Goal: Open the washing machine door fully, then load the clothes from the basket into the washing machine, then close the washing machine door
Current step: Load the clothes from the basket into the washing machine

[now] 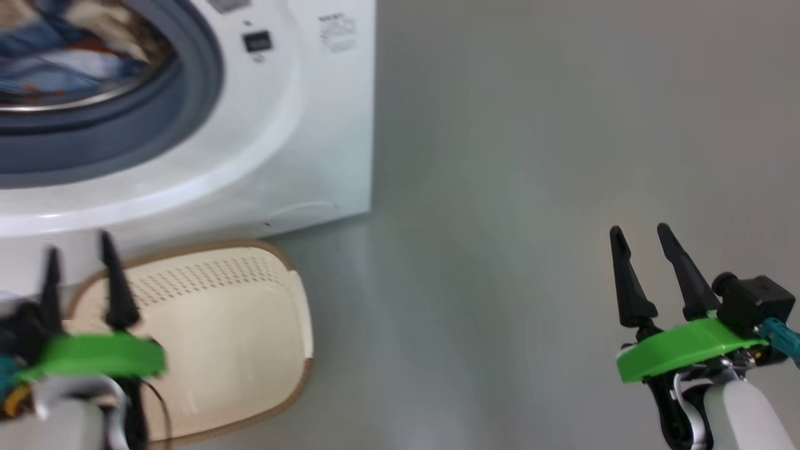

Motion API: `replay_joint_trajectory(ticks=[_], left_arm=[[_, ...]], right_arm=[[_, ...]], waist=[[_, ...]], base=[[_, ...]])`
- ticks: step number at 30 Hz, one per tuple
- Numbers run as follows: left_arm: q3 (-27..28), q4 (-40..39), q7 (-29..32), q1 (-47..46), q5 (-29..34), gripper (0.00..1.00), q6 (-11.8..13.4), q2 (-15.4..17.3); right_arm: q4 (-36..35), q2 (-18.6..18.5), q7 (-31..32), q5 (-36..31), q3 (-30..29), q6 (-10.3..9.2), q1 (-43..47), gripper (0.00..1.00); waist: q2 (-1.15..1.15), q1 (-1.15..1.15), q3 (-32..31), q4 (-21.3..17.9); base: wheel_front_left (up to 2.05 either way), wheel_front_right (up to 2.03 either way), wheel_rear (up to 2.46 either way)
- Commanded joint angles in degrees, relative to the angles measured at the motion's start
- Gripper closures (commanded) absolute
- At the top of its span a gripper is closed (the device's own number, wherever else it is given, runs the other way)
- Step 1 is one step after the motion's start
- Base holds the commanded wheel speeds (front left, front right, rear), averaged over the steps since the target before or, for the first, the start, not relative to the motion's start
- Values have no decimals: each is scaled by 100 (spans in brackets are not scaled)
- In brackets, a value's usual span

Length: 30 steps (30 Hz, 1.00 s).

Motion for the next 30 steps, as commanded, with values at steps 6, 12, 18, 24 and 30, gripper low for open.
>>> replay_joint_trajectory(ticks=[6,12,18,24,30], left_arm=[[-88,-968,-72,1032,367,0,240,-99],[-395,-1275,-77,1570,629,0,288,-146],[-568,-1335,-58,1936,639,0,286,-227],[-665,-1345,-43,2178,661,0,288,-208],[-764,-1371,-27,2300,579,0,171,-240]], right_arm=[[-506,-51,328,-385,-25,25,388,0],[-751,-51,578,-585,-93,25,688,0],[-938,-51,758,-724,-103,25,911,0],[-1170,-56,955,-914,-110,25,1146,0],[-1305,-66,1101,-1058,-120,25,1353,0]], waist=[[0,1,-858,567],[0,1,-1207,703],[0,1,-1534,756],[0,1,-1799,799],[0,1,-1951,837]], base=[[0,0,0],[0,0,0],[0,0,0],[0,0,0],[0,0,0]])
